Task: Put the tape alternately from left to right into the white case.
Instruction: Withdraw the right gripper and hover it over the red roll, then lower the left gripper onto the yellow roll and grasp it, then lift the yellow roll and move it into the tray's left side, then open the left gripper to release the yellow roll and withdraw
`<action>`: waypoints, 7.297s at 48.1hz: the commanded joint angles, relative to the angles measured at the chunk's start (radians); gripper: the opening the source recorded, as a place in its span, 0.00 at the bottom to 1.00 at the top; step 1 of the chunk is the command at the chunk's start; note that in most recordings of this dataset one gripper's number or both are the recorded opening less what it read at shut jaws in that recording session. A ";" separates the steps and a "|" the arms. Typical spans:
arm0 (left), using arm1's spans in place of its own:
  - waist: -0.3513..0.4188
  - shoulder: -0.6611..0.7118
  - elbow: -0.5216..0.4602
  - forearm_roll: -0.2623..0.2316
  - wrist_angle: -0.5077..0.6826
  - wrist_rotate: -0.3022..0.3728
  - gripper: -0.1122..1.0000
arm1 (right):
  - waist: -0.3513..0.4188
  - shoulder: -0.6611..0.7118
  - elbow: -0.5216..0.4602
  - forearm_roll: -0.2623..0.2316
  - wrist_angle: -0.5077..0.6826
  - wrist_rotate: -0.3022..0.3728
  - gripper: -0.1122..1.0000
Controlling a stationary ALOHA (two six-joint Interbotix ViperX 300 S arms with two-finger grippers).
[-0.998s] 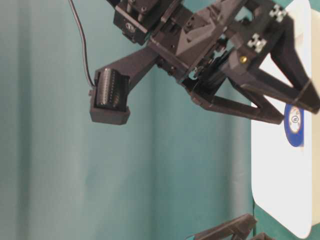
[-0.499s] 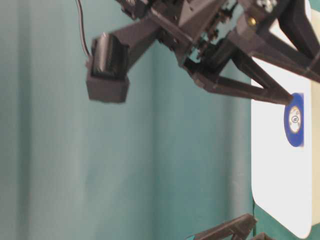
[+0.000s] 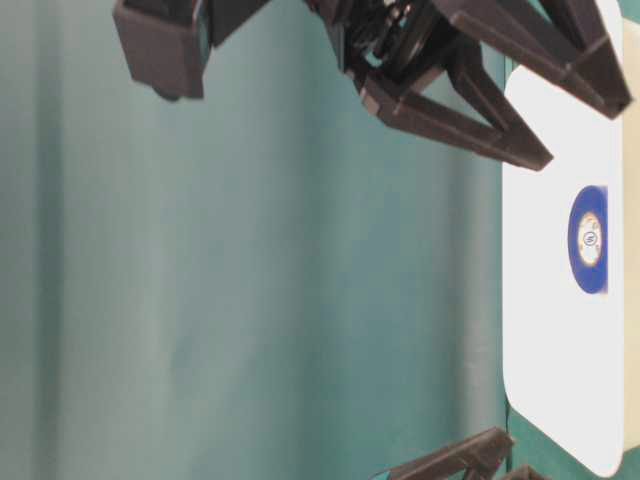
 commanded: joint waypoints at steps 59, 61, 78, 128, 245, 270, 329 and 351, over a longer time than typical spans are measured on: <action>-0.046 0.190 -0.109 -0.002 0.063 0.002 0.95 | 0.002 -0.083 0.074 0.002 -0.032 0.044 0.82; -0.046 0.198 -0.114 -0.002 0.064 0.002 0.95 | 0.002 -0.081 0.074 0.000 -0.032 0.044 0.82; -0.046 0.265 -0.137 -0.002 0.064 0.003 0.95 | 0.000 -0.072 0.071 0.000 -0.032 0.044 0.82; -0.044 0.397 -0.183 -0.002 0.064 0.006 0.80 | -0.006 -0.071 0.075 0.000 -0.032 0.044 0.82; 0.391 0.296 -0.293 0.002 0.262 0.295 0.34 | -0.006 -0.072 0.075 0.002 -0.032 0.046 0.82; 0.400 0.316 -0.298 0.002 0.259 0.307 0.34 | -0.006 -0.072 0.078 0.002 -0.034 0.067 0.82; 0.380 0.268 -0.285 0.002 0.262 0.301 1.00 | -0.006 -0.071 0.080 0.002 -0.034 0.067 0.82; 0.259 0.184 -0.238 0.000 0.265 0.276 1.00 | -0.006 -0.071 0.080 0.002 -0.034 0.067 0.82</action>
